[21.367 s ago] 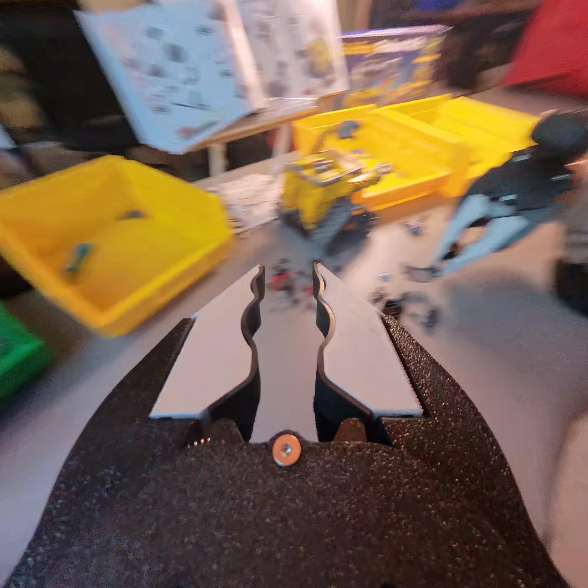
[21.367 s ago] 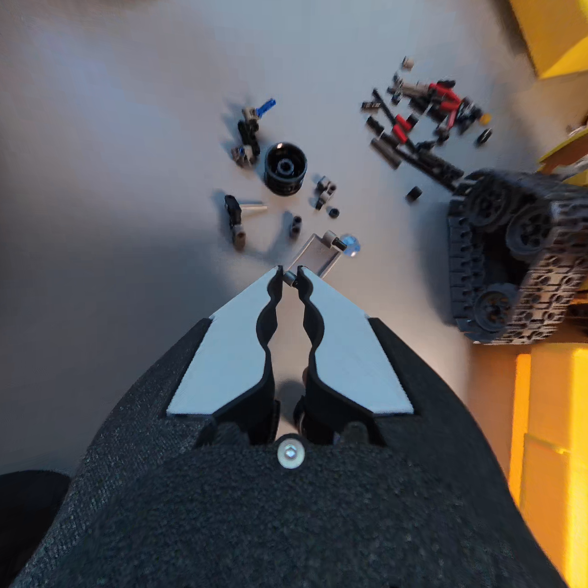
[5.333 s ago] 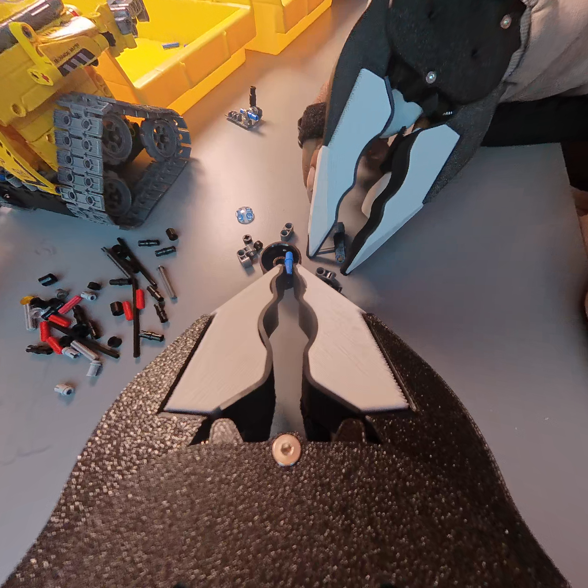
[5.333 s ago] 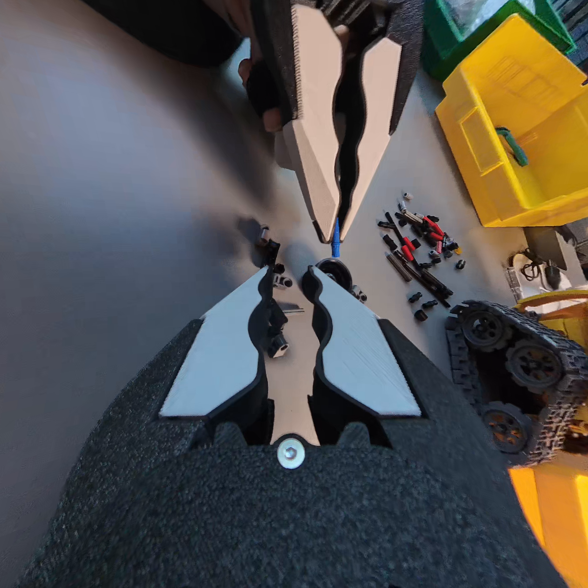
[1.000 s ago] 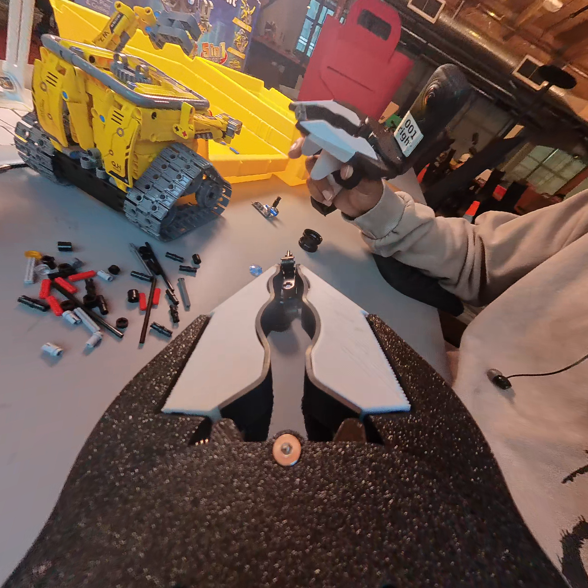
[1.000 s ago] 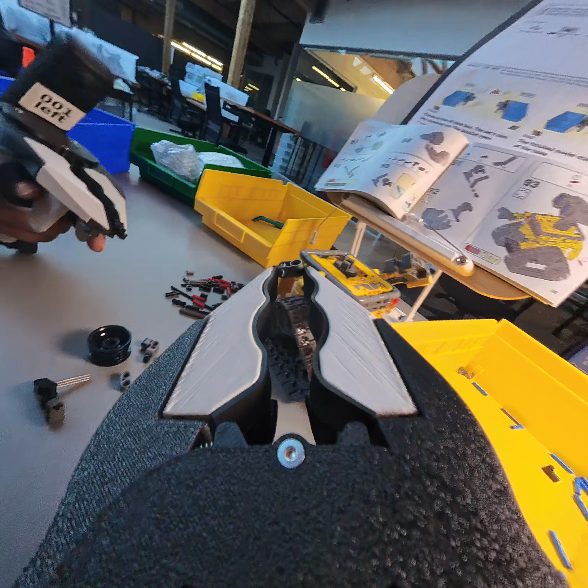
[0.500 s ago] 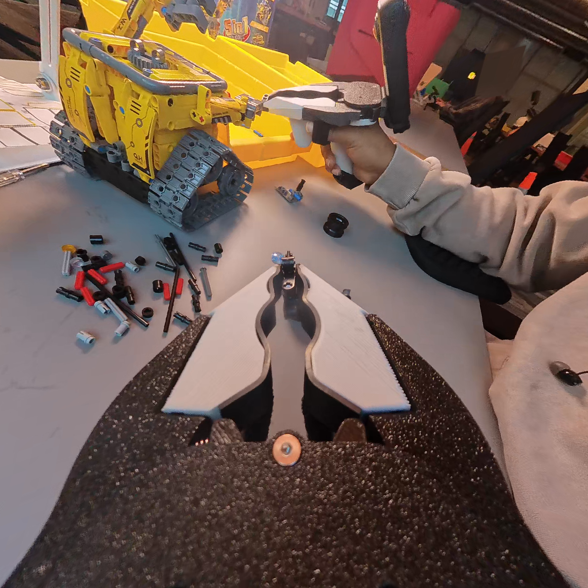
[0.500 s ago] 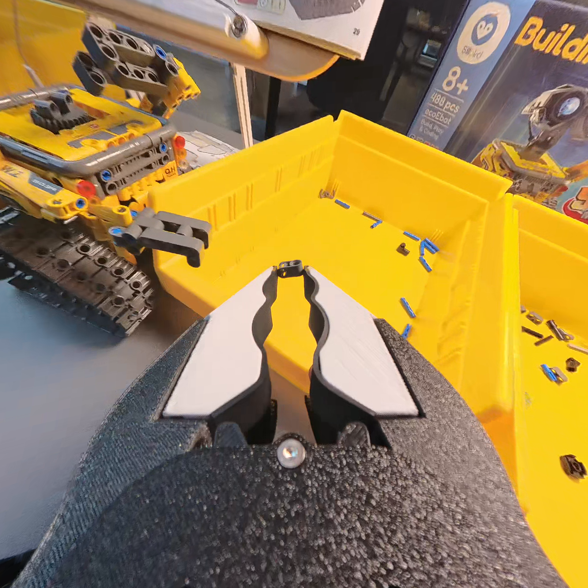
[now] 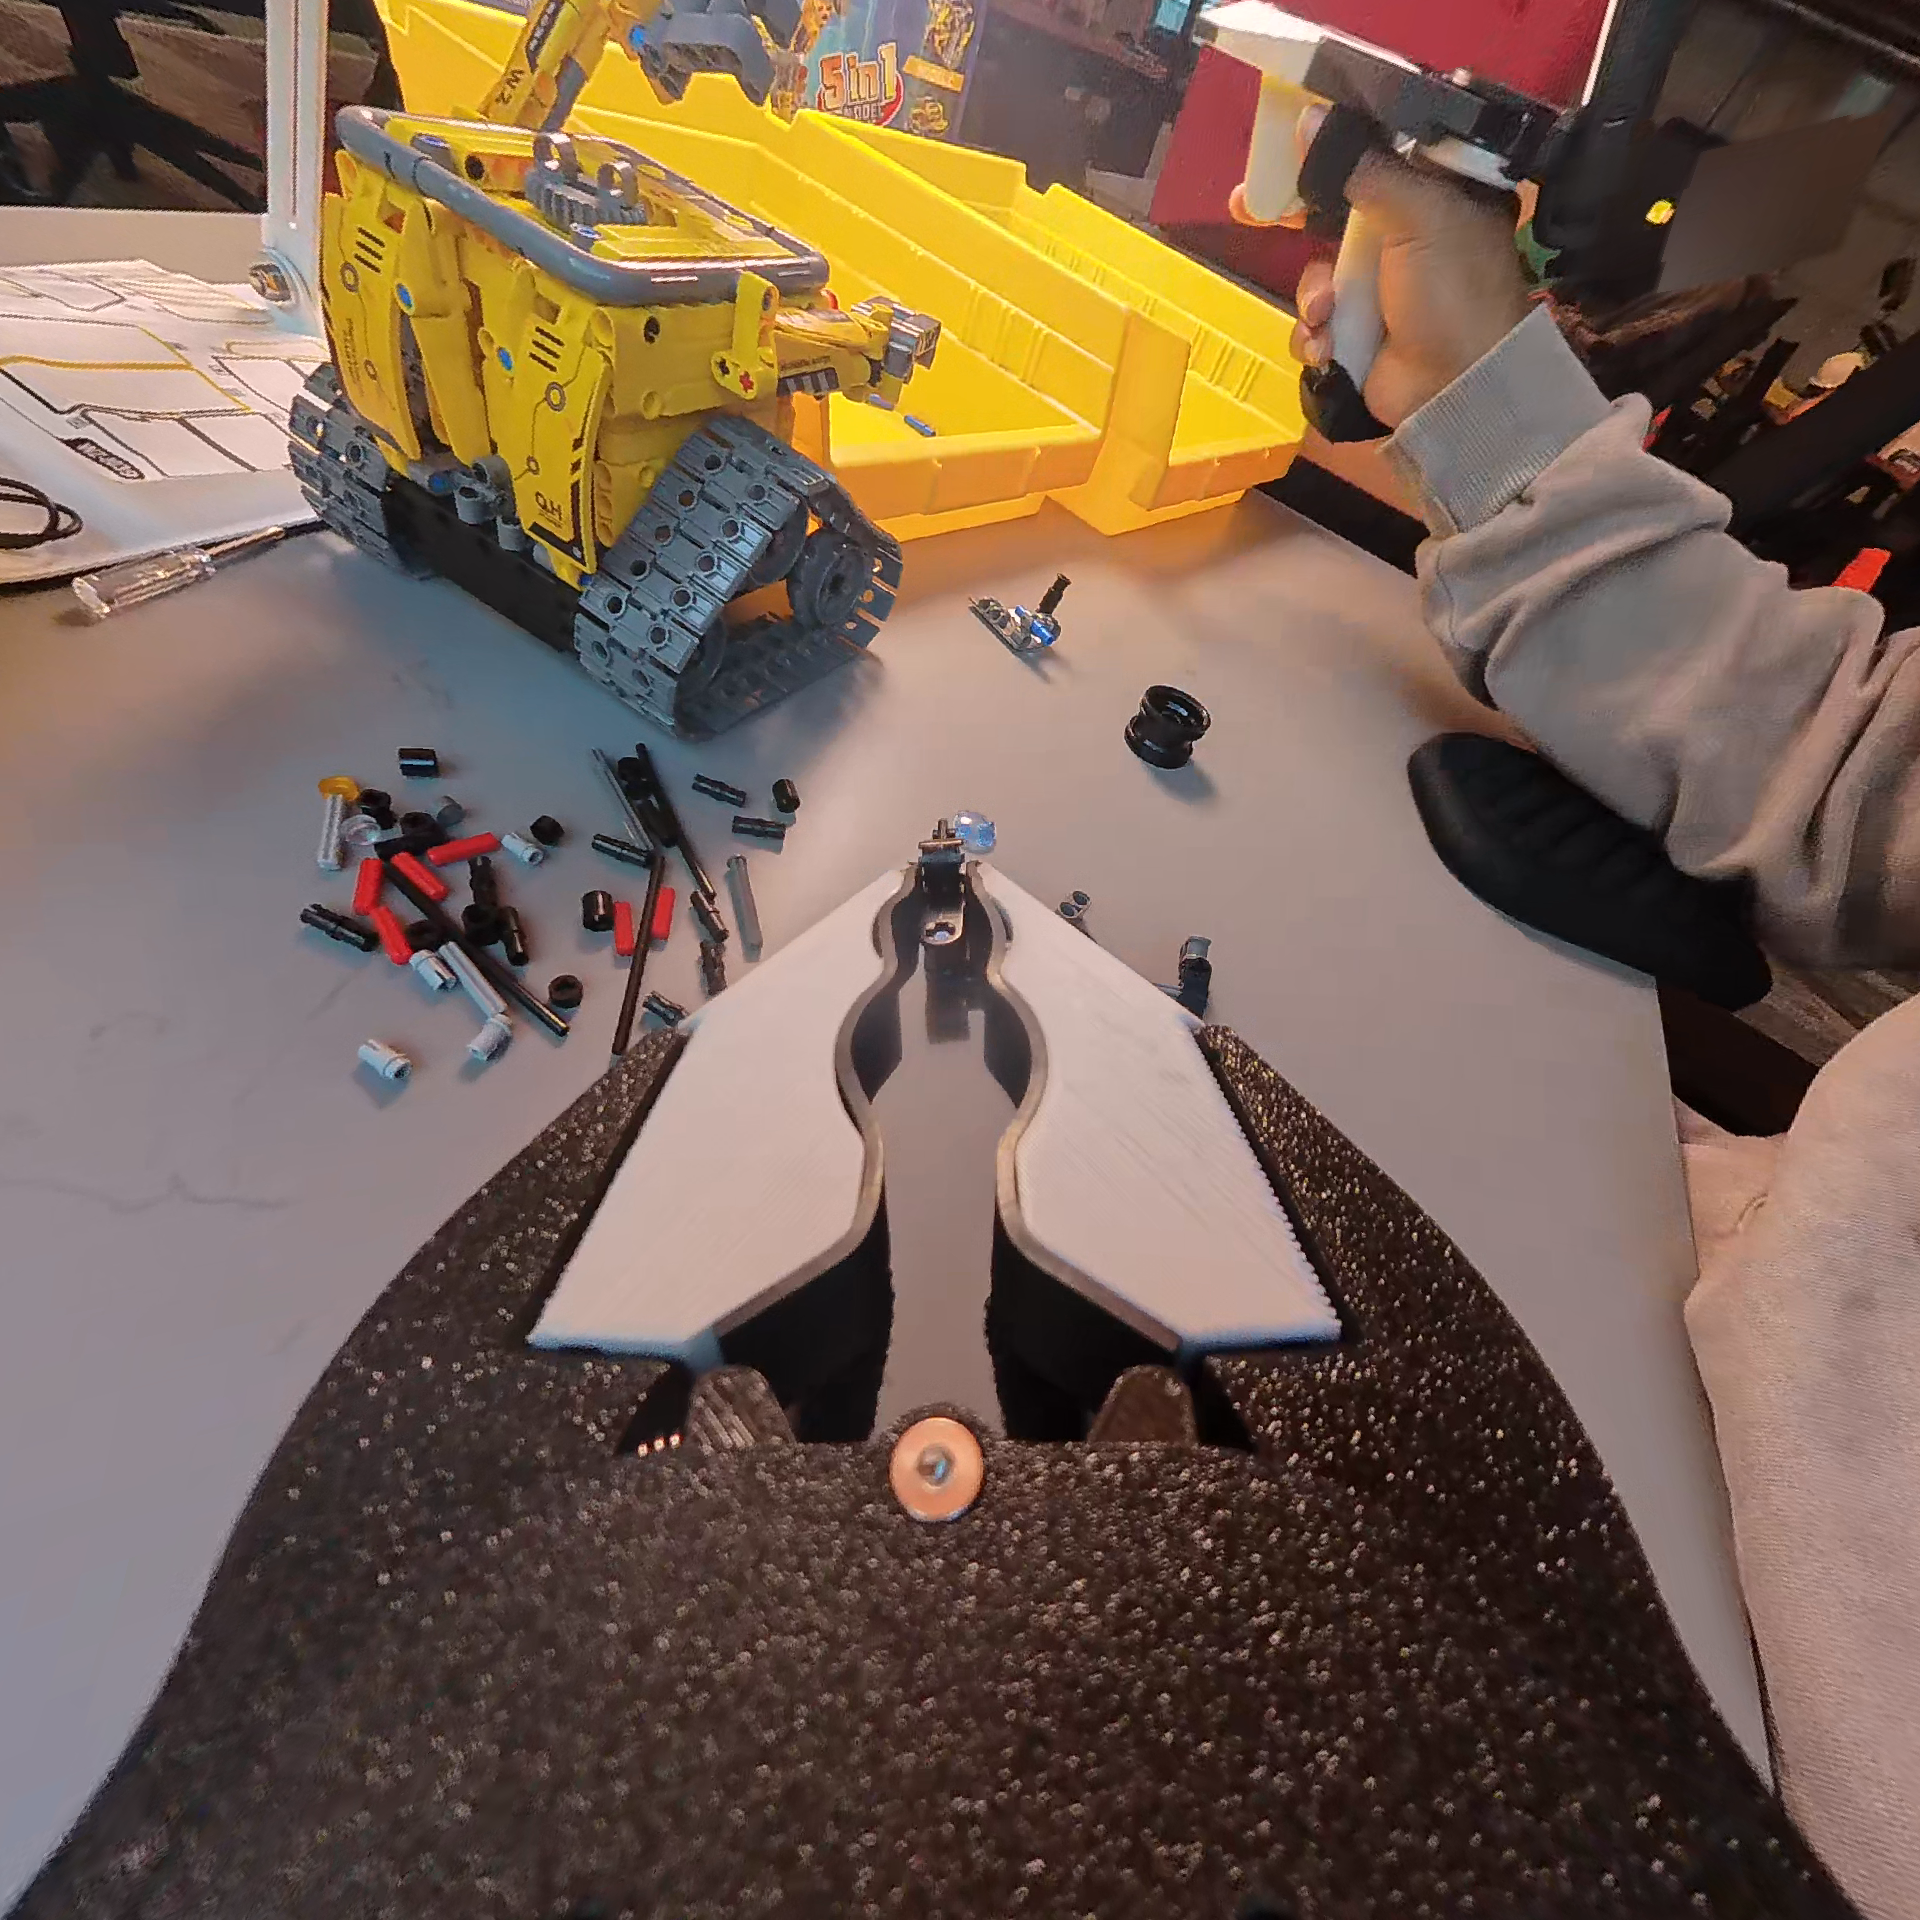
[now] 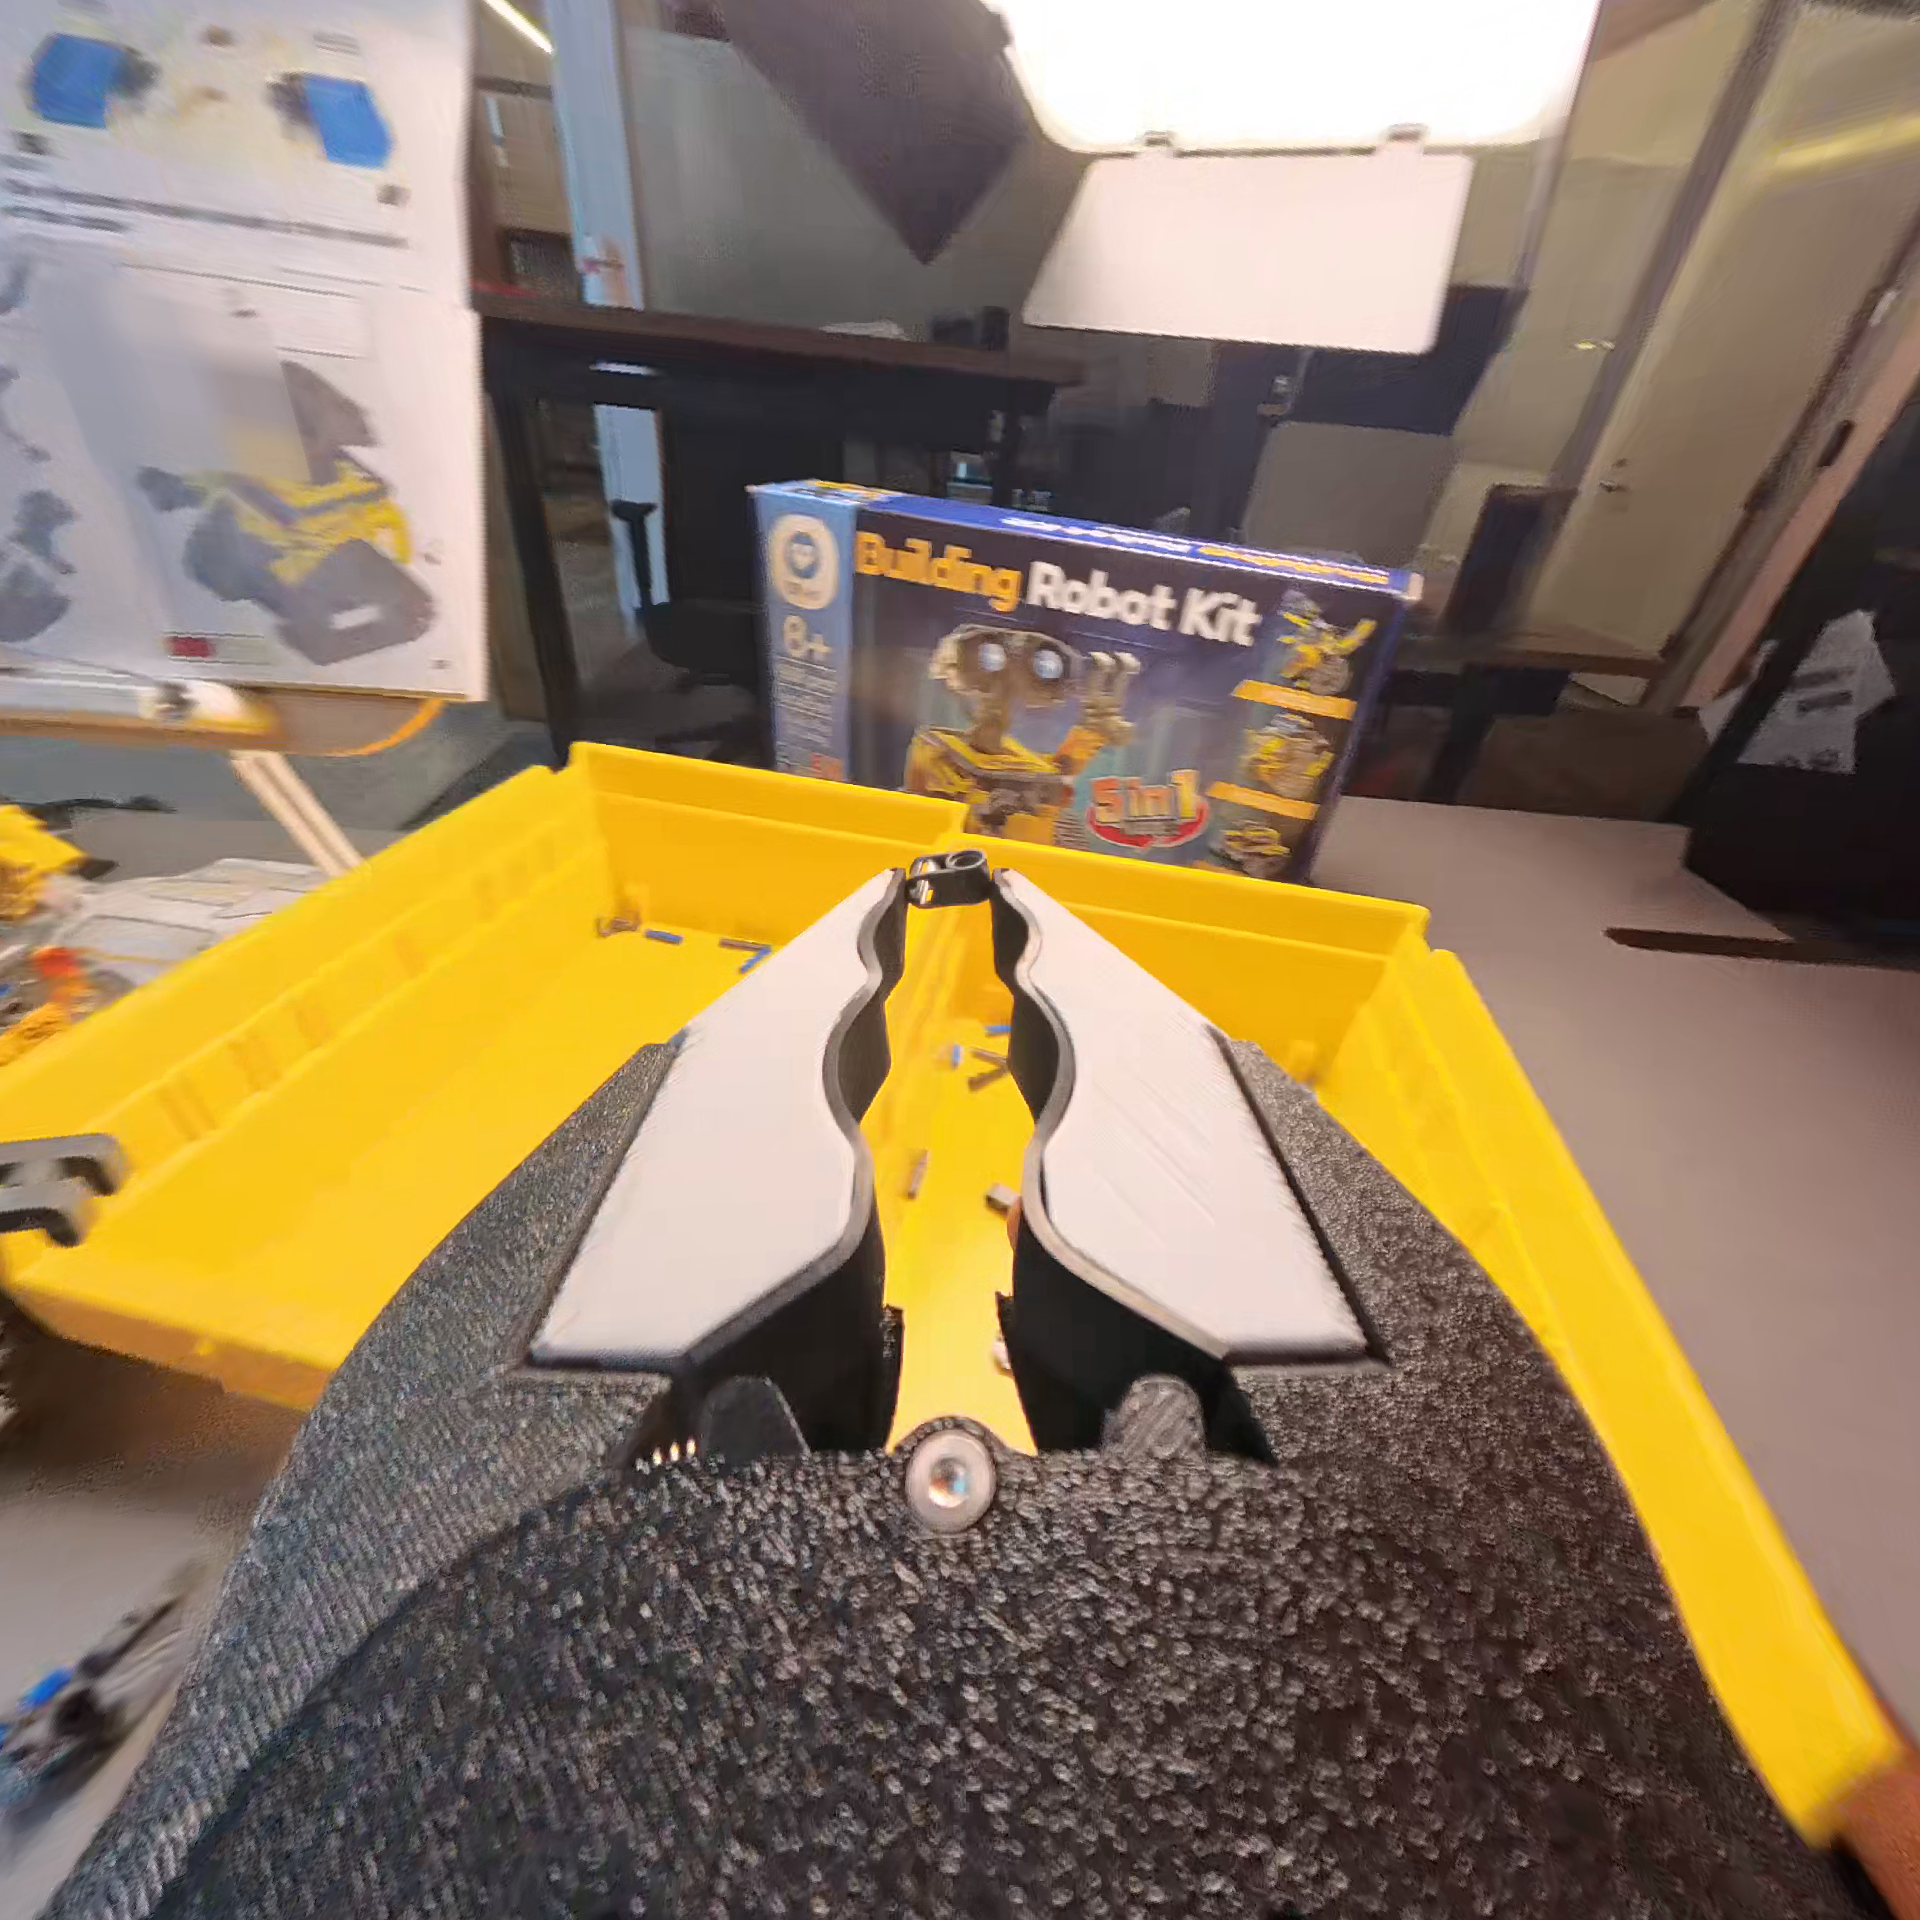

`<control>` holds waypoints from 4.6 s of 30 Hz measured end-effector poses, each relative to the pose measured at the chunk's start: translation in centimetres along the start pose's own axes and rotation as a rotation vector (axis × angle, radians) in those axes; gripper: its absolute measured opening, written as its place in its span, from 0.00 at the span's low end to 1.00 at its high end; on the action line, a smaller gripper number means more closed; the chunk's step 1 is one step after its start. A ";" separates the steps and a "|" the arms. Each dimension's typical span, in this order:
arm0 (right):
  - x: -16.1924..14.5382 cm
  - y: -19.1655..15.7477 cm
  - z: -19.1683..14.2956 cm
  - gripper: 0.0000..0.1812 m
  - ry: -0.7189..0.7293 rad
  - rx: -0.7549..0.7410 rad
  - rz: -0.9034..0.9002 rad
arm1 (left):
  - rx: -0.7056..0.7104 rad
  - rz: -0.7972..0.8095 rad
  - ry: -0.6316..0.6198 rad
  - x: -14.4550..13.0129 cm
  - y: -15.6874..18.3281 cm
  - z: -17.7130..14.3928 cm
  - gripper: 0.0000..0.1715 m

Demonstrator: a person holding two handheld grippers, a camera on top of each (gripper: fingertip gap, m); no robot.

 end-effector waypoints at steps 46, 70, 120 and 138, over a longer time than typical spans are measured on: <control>-2.7 -25.9 -12.1 0.12 -0.085 1.457 -0.172 | -0.445 0.035 0.173 1.3 4.7 4.0 0.04; -4.4 -26.0 -11.4 0.01 -0.078 1.609 0.284 | -0.433 0.083 0.179 1.4 5.7 2.8 0.07; -6.9 -10.7 21.7 0.14 -0.623 0.329 0.169 | -0.135 0.091 0.063 0.9 2.5 2.7 0.04; -2.4 -24.8 -11.3 0.12 -0.117 1.500 -0.019 | -0.269 0.226 0.192 1.6 5.4 2.1 0.05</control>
Point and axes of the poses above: each gripper's, where its closed fingertips meet, z out along the fingers, x out of its top, y = z × x across the jaws, the point moved 10 cm from there along -z, back along the fingers, and after that the axes turned 1 degree about -x, right-handed, at the moved point
